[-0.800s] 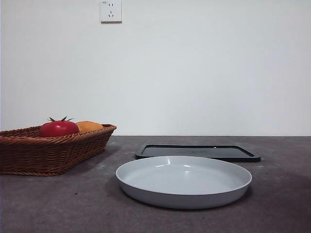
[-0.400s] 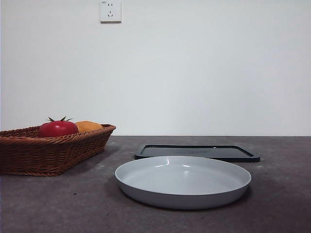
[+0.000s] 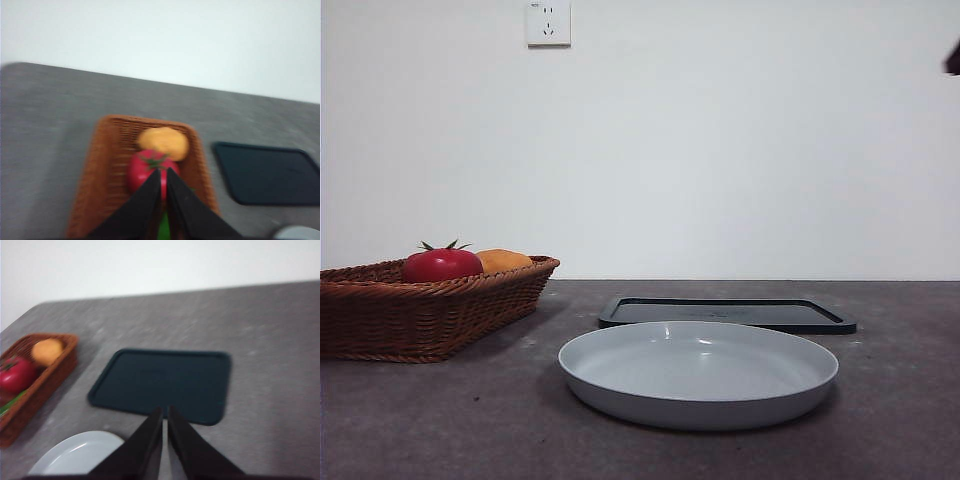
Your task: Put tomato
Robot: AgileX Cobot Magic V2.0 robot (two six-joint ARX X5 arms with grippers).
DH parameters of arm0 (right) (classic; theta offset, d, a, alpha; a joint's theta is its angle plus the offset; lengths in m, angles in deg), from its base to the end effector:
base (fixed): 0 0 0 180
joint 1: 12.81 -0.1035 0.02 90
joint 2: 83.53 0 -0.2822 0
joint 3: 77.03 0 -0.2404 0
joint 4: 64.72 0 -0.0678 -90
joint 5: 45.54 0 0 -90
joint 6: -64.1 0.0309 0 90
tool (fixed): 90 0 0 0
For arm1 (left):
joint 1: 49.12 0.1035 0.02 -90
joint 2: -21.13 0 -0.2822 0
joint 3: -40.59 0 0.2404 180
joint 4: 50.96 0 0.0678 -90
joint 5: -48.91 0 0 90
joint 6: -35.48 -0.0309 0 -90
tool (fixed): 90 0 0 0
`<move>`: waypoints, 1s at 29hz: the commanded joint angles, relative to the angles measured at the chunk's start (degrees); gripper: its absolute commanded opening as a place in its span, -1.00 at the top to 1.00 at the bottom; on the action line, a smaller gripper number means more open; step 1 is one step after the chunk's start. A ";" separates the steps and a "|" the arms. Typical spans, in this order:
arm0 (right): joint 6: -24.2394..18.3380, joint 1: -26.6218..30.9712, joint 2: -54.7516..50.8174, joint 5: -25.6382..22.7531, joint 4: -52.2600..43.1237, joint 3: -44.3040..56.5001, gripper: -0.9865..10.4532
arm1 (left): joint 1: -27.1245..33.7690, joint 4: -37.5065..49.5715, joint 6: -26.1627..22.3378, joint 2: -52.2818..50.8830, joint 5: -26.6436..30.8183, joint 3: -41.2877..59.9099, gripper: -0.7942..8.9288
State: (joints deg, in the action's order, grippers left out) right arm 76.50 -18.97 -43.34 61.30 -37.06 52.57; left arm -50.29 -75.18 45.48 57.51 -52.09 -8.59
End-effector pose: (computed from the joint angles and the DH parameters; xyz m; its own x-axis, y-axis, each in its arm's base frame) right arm 0.1322 0.0233 0.2990 0.8767 0.3860 -0.2870 -0.3046 0.9073 0.2897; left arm 0.1233 -0.0084 0.3047 0.9581 -0.2104 -0.1944 0.1695 0.9635 -0.2074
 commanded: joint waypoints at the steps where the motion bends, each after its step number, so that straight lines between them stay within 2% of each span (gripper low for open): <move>1: -0.20 -1.53 4.28 1.51 2.08 -5.53 0.81 | -1.09 -2.54 0.20 7.21 -4.87 -6.45 0.80; 7: -3.26 -4.98 10.78 2.69 11.28 -15.21 0.81 | -4.70 -10.29 0.17 17.35 -11.28 -16.59 0.80; 13: -3.45 -6.38 11.72 2.69 12.68 -17.42 0.81 | -8.39 -18.27 0.17 22.25 -12.72 -23.02 0.80; 19: -3.43 -6.38 11.72 2.69 12.72 -17.42 0.81 | -10.43 -19.30 0.17 22.38 -13.05 -23.50 0.79; 22: -3.45 -6.38 11.72 2.69 12.63 -17.42 0.81 | -10.43 -19.02 0.17 22.38 -13.05 -23.50 0.72; 23: -3.45 -6.38 11.72 2.67 12.63 -17.42 0.80 | -10.43 -18.97 0.17 22.38 -13.05 -23.50 0.57; 24: -3.45 -6.38 11.72 2.64 12.61 -17.42 0.71 | -10.43 -18.91 0.17 22.38 -13.05 -23.50 0.31; 26: -3.45 -6.38 11.74 2.64 12.59 -17.42 0.30 | -10.43 -18.91 0.15 22.38 -13.05 -23.50 -0.46; 27: -3.45 -6.38 11.72 2.64 12.55 -17.42 -0.01 | -10.43 -18.91 0.17 22.38 -13.05 -23.50 -0.75; 28: -3.45 -6.38 11.72 2.64 12.55 -17.42 -0.12 | -10.43 -18.91 0.17 22.38 -13.05 -23.50 -0.82; 29: -3.43 -6.36 11.72 2.64 12.55 -17.42 -0.13 | -10.43 -18.93 0.17 22.38 -13.05 -23.50 -0.82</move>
State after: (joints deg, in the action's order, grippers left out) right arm 73.35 -25.15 -32.04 63.90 -23.94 36.02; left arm -60.52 -94.74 45.48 79.54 -65.07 -30.73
